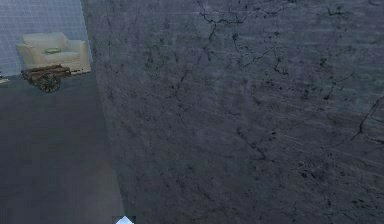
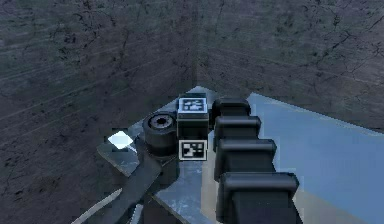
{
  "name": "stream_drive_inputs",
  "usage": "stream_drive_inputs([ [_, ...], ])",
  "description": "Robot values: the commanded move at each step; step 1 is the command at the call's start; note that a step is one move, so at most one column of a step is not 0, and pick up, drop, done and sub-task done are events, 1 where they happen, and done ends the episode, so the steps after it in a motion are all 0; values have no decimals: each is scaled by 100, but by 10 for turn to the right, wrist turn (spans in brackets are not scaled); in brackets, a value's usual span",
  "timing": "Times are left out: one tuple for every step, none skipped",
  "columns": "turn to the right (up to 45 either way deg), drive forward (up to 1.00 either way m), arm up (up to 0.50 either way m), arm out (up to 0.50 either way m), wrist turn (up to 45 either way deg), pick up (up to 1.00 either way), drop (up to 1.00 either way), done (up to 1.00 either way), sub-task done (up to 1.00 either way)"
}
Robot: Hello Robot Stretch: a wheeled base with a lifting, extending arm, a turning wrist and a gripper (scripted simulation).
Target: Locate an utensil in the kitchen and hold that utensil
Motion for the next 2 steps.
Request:
stream_drive_inputs([
  [0, 0, 0, 0, 450, 0, 0, 0, 0],
  [0, 0, 0, 0, 450, 0, 0, 0, 0],
])
